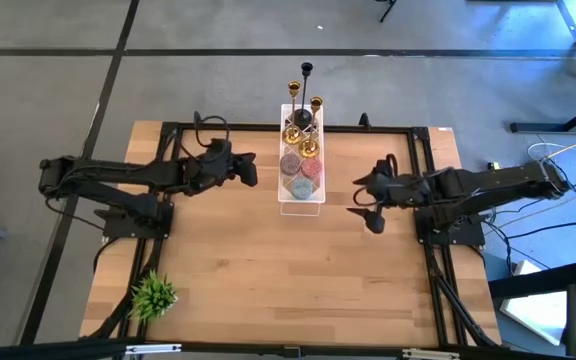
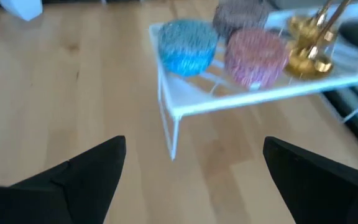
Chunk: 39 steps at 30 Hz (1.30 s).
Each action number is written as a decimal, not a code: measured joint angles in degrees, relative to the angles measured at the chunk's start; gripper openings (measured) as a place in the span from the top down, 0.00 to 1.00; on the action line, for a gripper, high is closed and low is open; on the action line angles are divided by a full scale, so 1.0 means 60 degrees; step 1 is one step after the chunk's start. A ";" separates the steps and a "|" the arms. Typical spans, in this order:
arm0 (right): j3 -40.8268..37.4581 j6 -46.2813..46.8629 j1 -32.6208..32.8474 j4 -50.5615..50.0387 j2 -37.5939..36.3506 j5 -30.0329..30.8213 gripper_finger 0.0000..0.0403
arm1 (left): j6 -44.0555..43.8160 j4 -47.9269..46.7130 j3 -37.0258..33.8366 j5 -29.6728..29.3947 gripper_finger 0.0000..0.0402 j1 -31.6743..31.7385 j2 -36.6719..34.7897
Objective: Pick & Place candle stick holders
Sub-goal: Return to Home Position
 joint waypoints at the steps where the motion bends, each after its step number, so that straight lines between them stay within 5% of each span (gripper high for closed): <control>1: 0.0000 0.0253 0.0131 -0.0197 -0.0048 0.0031 0.05 | -0.0082 -0.0003 -0.0002 -0.0100 0.92 -0.0080 0.0000; 19: -0.0115 0.3842 0.2258 -0.1252 -0.0235 0.2539 0.11 | -0.1147 0.0000 -0.0002 -0.0802 0.92 -0.0796 0.0029; 28: -0.0509 0.5571 0.2896 -0.1234 -0.0240 0.3276 0.41 | -0.1264 -0.0012 -0.0002 -0.0810 0.92 -0.0754 0.0087; 35: -0.1171 0.5575 0.2933 -0.0161 -0.0427 0.3241 0.73 | -0.1510 0.0036 -0.0002 -0.0702 0.92 -0.0625 0.0277; 39: -0.1693 0.5569 0.2926 0.0759 -0.0666 0.3119 0.81 | -0.1662 0.0000 -0.0002 -0.0540 0.92 -0.0650 0.0476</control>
